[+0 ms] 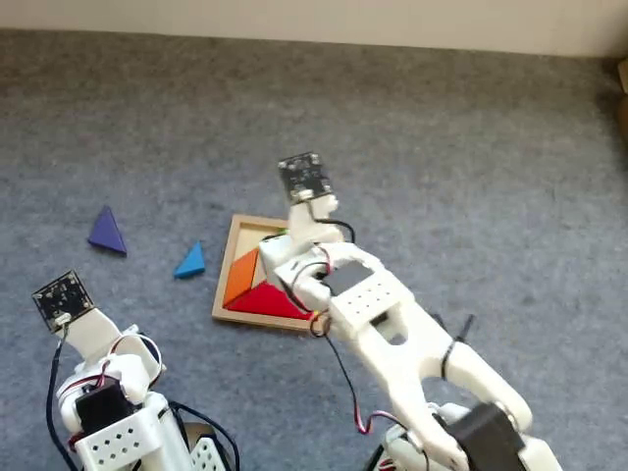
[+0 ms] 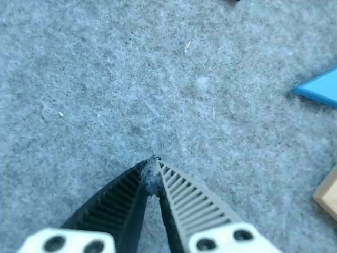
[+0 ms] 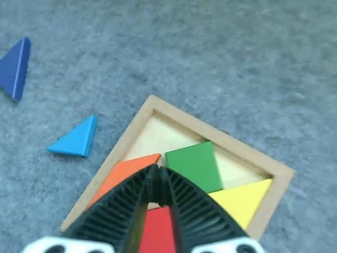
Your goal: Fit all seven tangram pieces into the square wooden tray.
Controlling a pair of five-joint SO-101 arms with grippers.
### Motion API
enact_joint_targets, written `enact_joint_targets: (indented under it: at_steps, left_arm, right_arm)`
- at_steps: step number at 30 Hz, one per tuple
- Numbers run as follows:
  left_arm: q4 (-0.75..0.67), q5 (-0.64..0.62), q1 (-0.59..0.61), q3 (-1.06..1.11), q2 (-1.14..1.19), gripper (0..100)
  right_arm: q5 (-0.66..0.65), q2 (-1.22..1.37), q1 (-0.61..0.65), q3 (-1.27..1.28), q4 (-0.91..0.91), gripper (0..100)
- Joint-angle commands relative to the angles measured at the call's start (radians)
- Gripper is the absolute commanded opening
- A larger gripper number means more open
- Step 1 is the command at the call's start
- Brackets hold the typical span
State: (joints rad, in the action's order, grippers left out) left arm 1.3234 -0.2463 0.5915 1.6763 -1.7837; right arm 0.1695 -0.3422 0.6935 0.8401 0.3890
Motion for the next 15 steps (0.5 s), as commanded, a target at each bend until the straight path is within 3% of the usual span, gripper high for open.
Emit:
enact_joint_targets:
  at_steps: [1,15]
  left_arm:
    - [0.0,-0.008,0.015,0.019,-0.036,1]
    - [-0.002,-0.008,0.015,0.019,-0.036,1]
  right_arm:
    - [-0.014,-0.17,-0.062,0.03,0.004,0.4]
    - [-0.015,-0.757,-0.274,0.403,0.007,0.4]
